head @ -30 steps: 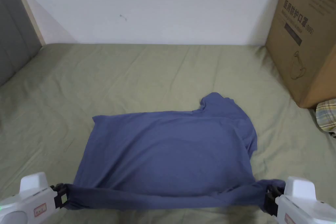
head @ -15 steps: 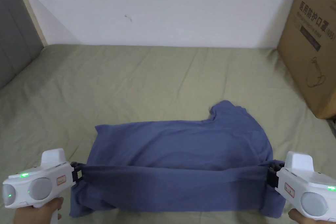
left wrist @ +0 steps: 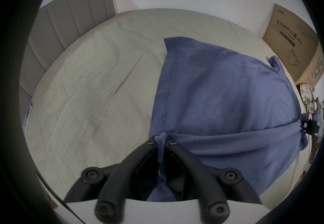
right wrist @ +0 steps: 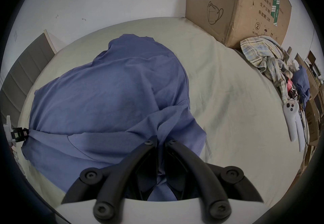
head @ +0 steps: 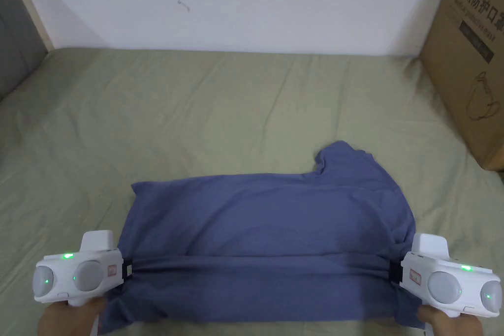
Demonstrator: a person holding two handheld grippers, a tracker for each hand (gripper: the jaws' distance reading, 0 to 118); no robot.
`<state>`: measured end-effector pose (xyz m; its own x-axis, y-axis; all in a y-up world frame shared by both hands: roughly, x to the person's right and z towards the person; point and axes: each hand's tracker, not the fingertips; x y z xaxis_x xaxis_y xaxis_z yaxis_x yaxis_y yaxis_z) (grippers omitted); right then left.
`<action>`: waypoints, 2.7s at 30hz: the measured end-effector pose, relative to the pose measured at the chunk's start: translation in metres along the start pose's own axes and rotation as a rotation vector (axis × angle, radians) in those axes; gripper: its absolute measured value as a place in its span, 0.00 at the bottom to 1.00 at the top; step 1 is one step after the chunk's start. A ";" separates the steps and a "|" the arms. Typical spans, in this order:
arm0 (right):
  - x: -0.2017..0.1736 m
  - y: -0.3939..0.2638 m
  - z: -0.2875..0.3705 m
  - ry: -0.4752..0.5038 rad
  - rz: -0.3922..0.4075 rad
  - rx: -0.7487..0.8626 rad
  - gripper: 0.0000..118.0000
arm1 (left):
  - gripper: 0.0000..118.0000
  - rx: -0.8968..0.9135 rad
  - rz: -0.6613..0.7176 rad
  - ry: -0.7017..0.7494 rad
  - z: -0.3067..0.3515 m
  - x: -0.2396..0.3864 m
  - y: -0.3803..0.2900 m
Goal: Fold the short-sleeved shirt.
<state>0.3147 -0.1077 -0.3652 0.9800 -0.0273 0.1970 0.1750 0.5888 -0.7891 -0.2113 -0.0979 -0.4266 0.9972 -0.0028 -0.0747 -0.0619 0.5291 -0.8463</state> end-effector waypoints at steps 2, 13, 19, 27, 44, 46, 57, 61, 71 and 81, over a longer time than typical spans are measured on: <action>0.000 0.003 0.013 0.005 0.004 0.021 0.08 | 0.35 0.012 0.013 0.005 0.006 -0.003 0.003; -0.007 0.028 0.188 0.050 0.089 0.503 0.67 | 0.74 0.483 0.068 -0.054 0.168 0.008 0.011; -0.018 0.015 0.274 0.018 0.105 0.713 0.67 | 0.74 0.716 0.046 -0.087 0.243 0.019 -0.008; -0.038 -0.015 0.311 -0.016 0.138 0.809 0.37 | 0.18 0.860 -0.055 -0.052 0.273 0.038 -0.035; -0.047 -0.020 0.293 0.030 0.122 0.766 0.00 | 0.00 0.549 -0.013 -0.154 0.211 0.018 -0.034; -0.047 -0.019 0.287 0.029 0.117 0.751 0.00 | 0.00 0.463 0.003 -0.131 0.189 0.011 -0.038; -0.051 -0.015 0.243 0.042 0.112 0.645 0.00 | 0.77 0.055 0.185 -0.050 0.071 -0.036 -0.055; -0.050 -0.016 0.231 0.037 0.105 0.608 0.00 | 0.76 0.008 0.160 -0.015 0.053 -0.032 -0.065; -0.030 -0.026 0.211 -0.004 0.101 0.517 0.01 | 0.05 -0.003 0.057 -0.064 0.041 -0.014 -0.080; -0.002 -0.053 0.096 -0.022 0.051 0.111 0.84 | 0.04 0.083 0.009 -0.082 0.067 -0.007 -0.069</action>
<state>0.2941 -0.0611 -0.2677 0.9849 0.0221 0.1717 0.1121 0.6748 -0.7295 -0.2113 -0.0778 -0.3327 0.9969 0.0700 -0.0352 -0.0701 0.5975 -0.7988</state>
